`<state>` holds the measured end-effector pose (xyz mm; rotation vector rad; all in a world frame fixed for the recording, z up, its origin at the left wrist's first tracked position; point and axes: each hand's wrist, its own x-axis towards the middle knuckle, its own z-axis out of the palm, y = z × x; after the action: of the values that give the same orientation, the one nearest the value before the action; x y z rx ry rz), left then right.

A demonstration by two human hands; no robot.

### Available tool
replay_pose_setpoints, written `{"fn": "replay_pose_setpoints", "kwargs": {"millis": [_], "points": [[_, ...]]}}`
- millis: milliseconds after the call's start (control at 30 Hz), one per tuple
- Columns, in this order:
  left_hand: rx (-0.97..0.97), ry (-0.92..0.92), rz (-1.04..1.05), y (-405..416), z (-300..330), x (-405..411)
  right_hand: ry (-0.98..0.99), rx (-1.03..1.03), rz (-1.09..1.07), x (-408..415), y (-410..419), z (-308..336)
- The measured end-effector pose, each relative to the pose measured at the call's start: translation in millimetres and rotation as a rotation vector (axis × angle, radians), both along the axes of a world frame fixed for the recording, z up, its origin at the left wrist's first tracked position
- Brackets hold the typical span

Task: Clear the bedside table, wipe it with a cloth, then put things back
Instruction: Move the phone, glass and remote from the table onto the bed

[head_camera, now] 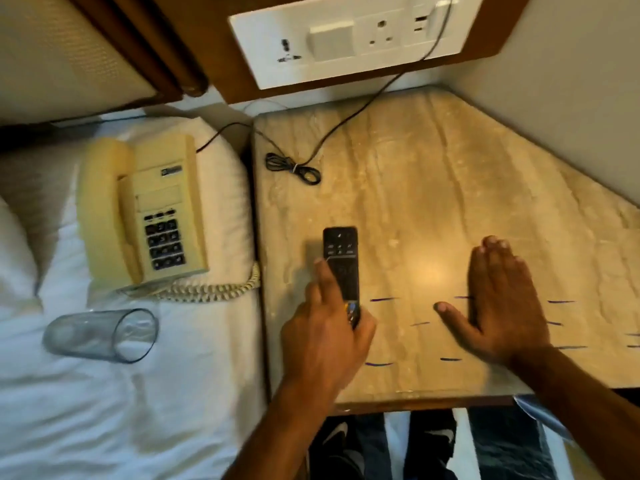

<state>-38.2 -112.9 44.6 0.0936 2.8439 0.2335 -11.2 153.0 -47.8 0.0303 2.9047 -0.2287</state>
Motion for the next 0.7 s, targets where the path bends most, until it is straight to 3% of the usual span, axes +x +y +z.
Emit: {"fn": "replay_pose_setpoints", "kwargs": {"millis": [200, 333, 567, 700], "points": [[-0.218, -0.047, 0.213, -154.5, 21.0, 74.9, 0.014, -0.024, 0.117, -13.1, -87.7, -0.6], [-0.324, -0.136, 0.223, -203.4, 16.0, 75.7, 0.053, -0.032, 0.016, -19.2, -128.0, -6.6], [-0.390, 0.218, 0.272, -195.0, 9.4, 79.3, 0.042, -0.041, 0.027, -18.1, -125.1, -5.8], [-0.102, 0.330, 0.093, -130.2, 5.3, 74.9, -0.035, -0.046, 0.172, -15.9, -98.3, 0.6]]}}
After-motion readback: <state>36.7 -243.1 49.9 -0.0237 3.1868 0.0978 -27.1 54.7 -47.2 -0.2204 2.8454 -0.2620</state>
